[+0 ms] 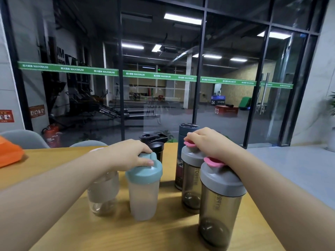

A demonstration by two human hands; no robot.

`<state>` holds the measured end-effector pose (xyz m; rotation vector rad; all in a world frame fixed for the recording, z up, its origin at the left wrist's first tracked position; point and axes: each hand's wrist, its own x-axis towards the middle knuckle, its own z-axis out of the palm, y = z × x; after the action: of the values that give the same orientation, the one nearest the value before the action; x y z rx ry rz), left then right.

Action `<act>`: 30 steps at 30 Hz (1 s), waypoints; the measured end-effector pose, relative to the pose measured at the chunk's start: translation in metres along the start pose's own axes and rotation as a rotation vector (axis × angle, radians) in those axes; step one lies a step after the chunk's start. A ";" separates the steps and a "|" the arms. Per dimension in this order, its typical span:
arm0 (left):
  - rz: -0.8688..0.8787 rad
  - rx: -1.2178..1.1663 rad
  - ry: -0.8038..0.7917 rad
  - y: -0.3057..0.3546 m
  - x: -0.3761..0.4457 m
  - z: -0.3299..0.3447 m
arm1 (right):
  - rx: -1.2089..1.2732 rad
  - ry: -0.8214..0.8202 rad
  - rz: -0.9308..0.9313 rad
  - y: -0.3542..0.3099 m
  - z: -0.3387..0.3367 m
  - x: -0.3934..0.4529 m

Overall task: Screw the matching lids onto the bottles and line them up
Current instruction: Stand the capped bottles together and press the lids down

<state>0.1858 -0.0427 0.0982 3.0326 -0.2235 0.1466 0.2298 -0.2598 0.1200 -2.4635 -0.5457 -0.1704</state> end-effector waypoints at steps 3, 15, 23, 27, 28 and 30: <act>0.011 -0.061 0.075 0.005 -0.003 0.008 | 0.050 -0.002 0.024 0.002 0.001 0.003; 0.059 -0.115 0.144 0.023 -0.007 0.025 | -0.035 0.027 -0.044 0.005 0.000 0.001; 0.123 -0.145 0.155 0.038 -0.019 0.024 | -0.020 0.031 -0.024 0.010 0.000 0.005; 0.128 -0.159 0.147 0.048 -0.031 0.022 | -0.004 0.028 -0.028 0.009 0.000 0.005; 0.133 -0.165 0.151 0.050 -0.034 0.021 | -0.004 0.027 -0.026 0.009 0.000 0.004; 0.139 -0.168 0.152 0.054 -0.039 0.021 | 0.004 0.025 -0.024 0.009 0.000 0.003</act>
<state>0.1410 -0.0926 0.0784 2.8226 -0.4114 0.3489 0.2368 -0.2656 0.1160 -2.4484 -0.5644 -0.2098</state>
